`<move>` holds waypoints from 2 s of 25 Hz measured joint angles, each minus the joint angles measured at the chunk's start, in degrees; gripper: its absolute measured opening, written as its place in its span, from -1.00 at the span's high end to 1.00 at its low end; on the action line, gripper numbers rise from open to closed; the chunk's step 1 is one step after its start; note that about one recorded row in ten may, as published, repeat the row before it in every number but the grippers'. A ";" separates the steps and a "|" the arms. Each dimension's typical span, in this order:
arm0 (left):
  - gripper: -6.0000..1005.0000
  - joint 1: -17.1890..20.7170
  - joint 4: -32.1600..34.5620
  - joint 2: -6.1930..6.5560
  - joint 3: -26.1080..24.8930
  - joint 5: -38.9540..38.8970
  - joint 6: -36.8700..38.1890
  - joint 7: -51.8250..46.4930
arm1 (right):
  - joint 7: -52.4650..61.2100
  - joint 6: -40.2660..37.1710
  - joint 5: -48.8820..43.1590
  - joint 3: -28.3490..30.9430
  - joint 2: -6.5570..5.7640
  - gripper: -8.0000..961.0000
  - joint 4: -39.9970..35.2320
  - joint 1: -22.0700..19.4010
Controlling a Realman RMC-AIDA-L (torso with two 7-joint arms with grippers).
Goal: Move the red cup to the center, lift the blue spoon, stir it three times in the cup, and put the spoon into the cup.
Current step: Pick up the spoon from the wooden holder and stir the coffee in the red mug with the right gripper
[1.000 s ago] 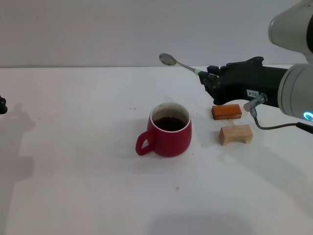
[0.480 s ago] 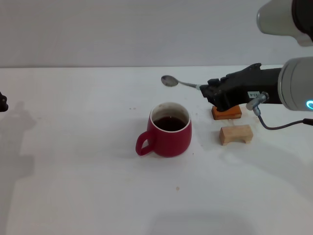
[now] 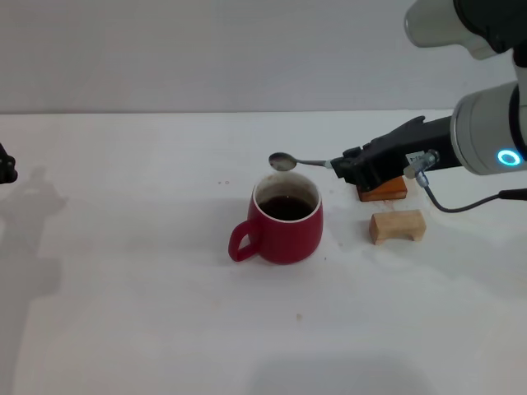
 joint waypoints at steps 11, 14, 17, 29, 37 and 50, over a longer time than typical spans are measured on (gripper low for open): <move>0.98 -0.23 0.01 -0.09 0.00 0.09 -0.26 0.00 | -2.82 1.95 3.53 5.20 -0.01 0.71 -12.00 7.22; 0.98 -0.30 0.01 -0.10 0.00 0.08 -0.30 0.00 | -3.00 2.80 4.45 6.18 -0.01 0.71 -14.48 8.65; 0.98 -0.31 0.01 -0.16 0.00 -0.10 -0.36 0.00 | -3.02 3.80 5.76 7.22 -0.01 0.71 -16.54 9.79; 0.98 -0.42 0.01 -0.18 0.00 -0.19 -0.37 0.00 | -4.28 3.82 5.33 10.27 -0.18 0.71 -23.80 13.85; 0.98 -0.56 0.00 -0.18 0.00 -0.21 -0.42 0.00 | -5.86 0.53 5.18 10.78 -0.38 0.71 -29.27 16.24; 0.98 -0.15 0.00 -0.18 0.00 -0.20 -0.46 0.00 | -6.10 0.27 5.37 10.19 -0.25 0.71 -29.96 16.47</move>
